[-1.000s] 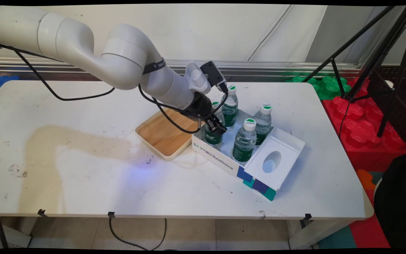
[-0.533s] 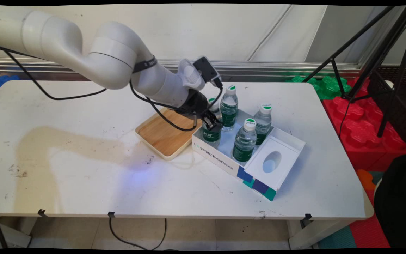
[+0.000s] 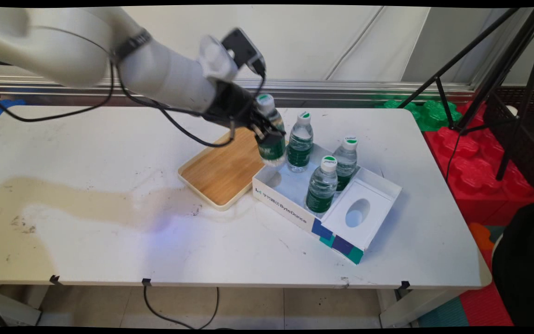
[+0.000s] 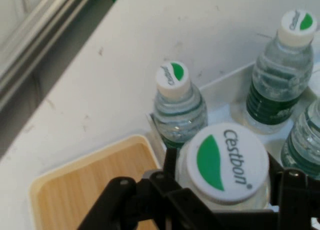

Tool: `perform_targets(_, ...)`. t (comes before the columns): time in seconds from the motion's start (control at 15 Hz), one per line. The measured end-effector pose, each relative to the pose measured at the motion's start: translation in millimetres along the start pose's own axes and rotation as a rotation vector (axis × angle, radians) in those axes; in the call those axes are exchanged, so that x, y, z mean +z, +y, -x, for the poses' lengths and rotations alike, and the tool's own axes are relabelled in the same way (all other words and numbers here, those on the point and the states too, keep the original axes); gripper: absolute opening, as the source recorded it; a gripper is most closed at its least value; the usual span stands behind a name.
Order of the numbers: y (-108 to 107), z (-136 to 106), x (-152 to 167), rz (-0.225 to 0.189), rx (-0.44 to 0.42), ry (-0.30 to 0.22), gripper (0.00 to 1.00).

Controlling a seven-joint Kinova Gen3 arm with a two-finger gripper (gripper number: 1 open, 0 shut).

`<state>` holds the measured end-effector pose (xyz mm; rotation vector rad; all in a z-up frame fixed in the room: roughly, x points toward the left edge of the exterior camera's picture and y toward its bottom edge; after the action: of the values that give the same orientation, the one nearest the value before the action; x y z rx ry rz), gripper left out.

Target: Place the picked object on the tray

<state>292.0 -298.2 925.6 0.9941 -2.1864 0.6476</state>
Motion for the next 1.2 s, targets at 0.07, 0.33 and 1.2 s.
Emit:
perform_targets(0.07,-3.9,-0.2,-13.3,-0.007,0.007,0.011,0.00)
perform_targets(0.33,-20.8,4.3,-50.4,-0.031,0.038,0.021,0.00)
perform_targets(1.2,-92.2,37.7,-51.5,-0.160,-0.058,-0.030,0.00)
